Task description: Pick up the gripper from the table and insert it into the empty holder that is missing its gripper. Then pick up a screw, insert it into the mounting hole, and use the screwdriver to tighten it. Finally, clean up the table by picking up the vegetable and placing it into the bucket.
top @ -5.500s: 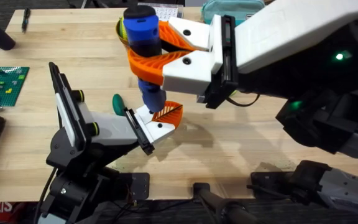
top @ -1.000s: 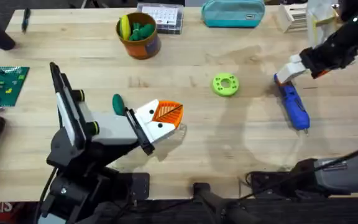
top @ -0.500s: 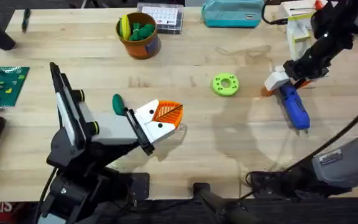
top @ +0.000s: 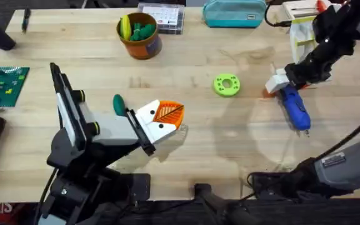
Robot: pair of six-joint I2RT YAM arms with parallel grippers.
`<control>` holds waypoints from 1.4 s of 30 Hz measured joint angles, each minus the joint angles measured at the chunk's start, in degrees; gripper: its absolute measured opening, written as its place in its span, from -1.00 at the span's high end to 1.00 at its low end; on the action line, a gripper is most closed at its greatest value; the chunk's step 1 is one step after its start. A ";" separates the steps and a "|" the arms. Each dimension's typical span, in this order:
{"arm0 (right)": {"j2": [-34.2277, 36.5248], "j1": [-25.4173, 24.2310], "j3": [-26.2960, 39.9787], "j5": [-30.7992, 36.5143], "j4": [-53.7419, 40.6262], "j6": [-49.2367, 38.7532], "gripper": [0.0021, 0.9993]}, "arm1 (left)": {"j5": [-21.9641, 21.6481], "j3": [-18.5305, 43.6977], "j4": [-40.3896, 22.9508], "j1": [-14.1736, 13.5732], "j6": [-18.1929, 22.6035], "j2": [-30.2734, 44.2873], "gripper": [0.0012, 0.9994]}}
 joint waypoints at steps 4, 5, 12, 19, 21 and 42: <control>-0.04 0.06 -0.04 0.02 0.02 0.11 -0.99 | 0.00 0.00 0.00 0.00 0.00 0.00 0.98; -0.11 0.07 -0.09 0.04 0.06 0.22 -0.99 | 0.00 0.00 0.00 0.00 0.00 0.00 0.98; -1.93 0.22 -1.79 0.28 0.40 1.03 -0.99 | 0.00 0.00 0.00 0.00 0.00 0.00 0.98; -5.58 0.33 -2.88 0.28 -0.56 1.57 -0.99 | 0.00 0.00 0.00 0.00 0.00 0.00 0.98; -7.19 0.39 -2.89 0.28 -0.60 1.75 -0.99 | 0.00 0.00 0.00 0.00 0.00 0.00 0.98; -10.48 0.15 -11.78 0.28 8.81 2.59 -0.99 | -0.02 0.02 0.00 0.00 0.00 0.00 0.98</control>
